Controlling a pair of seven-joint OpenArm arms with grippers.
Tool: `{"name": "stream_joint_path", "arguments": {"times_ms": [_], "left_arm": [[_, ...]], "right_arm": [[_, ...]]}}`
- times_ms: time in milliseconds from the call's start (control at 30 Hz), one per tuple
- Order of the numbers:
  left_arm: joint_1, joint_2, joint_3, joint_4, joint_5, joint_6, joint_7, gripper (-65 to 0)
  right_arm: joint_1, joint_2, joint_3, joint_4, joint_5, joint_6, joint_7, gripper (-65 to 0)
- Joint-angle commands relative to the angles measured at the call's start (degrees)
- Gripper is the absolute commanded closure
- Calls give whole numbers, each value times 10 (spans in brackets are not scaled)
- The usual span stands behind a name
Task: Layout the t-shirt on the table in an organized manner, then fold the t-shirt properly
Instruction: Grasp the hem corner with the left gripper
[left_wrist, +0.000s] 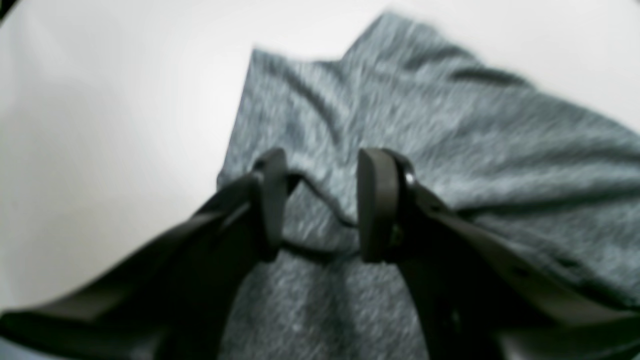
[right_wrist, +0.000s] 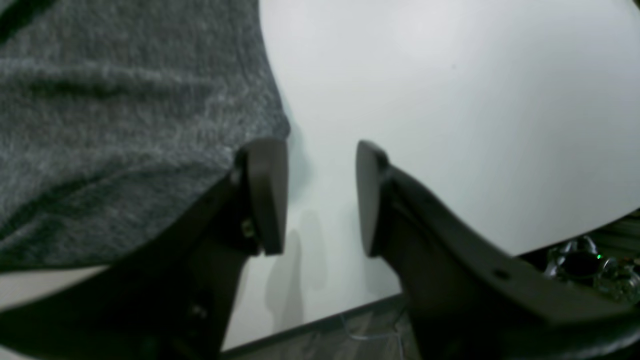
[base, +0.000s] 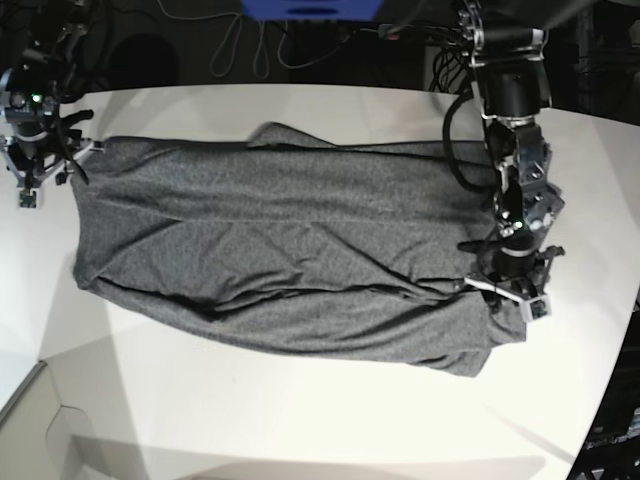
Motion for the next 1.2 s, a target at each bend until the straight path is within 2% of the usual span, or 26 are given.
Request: {"name": "stream_joint_path", "arguments": {"times_ms": [0, 133, 300, 433, 633, 833, 1167], "left_arm": [[-11, -4, -16, 13, -1, 1, -14, -237], [-25, -4, -91, -30, -2, 1, -15, -237], [-82, -6, -160, -140, -2, -5, -16, -238], [-102, -5, -166, -169, -2, -5, -17, -238], [-87, 4, -167, -104, -2, -5, -15, -238], [-88, 5, -166, -104, -2, -5, -15, -238], [-120, 2, -153, -200, -2, -5, -19, -238]], "right_arm": [[2, 7, 3, 11, 0, -2, 10, -234], [2, 7, 3, 11, 1, -2, 10, -234], [2, 7, 3, 11, 2, -2, 10, -234], [2, 7, 3, 11, 2, -2, 10, -234], [2, 7, 3, 11, 2, -2, 10, -234], [2, 7, 3, 11, 2, -2, 10, -234], [2, 7, 3, 8, 2, -2, 10, -234]]}}
